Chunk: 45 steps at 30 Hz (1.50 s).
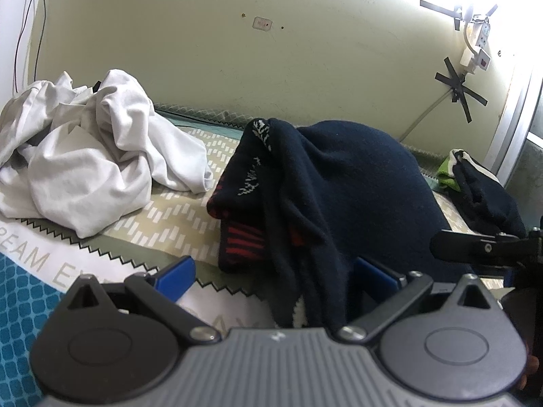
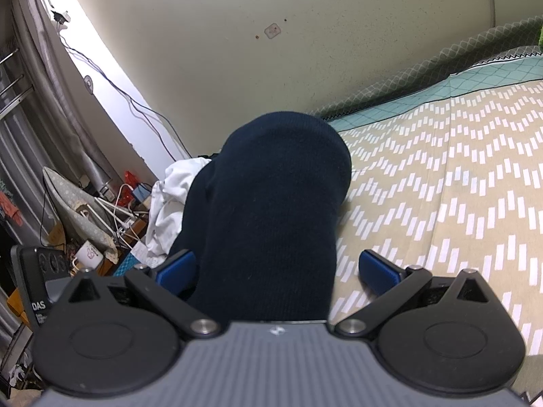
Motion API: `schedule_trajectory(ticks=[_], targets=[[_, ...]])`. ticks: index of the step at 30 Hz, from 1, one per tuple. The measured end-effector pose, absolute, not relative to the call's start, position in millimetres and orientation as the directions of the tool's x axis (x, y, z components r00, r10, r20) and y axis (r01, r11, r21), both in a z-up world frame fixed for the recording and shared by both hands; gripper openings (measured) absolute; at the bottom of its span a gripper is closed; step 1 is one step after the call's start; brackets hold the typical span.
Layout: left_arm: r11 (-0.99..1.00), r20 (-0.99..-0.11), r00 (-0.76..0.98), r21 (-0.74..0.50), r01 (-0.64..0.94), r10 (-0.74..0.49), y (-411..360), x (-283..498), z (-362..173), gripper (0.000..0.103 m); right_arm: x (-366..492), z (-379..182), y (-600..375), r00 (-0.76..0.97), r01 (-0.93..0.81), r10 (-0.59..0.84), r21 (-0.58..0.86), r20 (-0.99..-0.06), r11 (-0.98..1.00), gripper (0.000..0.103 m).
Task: Fold small clothes
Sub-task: 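Close both grippers on the navy sweater bundle edges, then lift the sweater bundle with both grippers and carry it toward the wall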
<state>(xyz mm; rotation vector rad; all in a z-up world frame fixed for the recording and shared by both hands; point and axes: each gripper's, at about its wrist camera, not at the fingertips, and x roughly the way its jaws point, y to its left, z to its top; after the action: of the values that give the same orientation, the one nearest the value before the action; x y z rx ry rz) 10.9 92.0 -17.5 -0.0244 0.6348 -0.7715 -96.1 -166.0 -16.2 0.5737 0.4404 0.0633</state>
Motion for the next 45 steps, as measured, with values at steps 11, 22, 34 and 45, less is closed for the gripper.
schedule_trajectory(ticks=[11, 22, 34, 45], targets=[[0.664, -0.54, 0.434, -0.36, 0.655, -0.721, 92, 26, -18, 0.103, -89, -15, -174, 0.903, 0.082, 0.172, 0.55, -0.395, 0.831, 0.097], [0.625, -0.537, 0.379, -0.408, 0.665, -0.754, 84, 44, -20, 0.102, -53, -8, -170, 0.855, 0.023, 0.211, 0.441, -0.474, 0.897, 0.097], [0.596, -0.524, 0.34, -0.46, 0.658, -0.781, 114, 49, -22, 0.077, -32, -4, -150, 0.811, -0.024, 0.298, 0.48, -0.504, 0.877, 0.094], [0.564, -0.505, 0.359, -0.344, 0.75, -0.785, 59, 26, 11, 0.042, -53, 19, -165, 0.858, -0.074, 0.312, 0.503, -0.407, 0.861, 0.05]])
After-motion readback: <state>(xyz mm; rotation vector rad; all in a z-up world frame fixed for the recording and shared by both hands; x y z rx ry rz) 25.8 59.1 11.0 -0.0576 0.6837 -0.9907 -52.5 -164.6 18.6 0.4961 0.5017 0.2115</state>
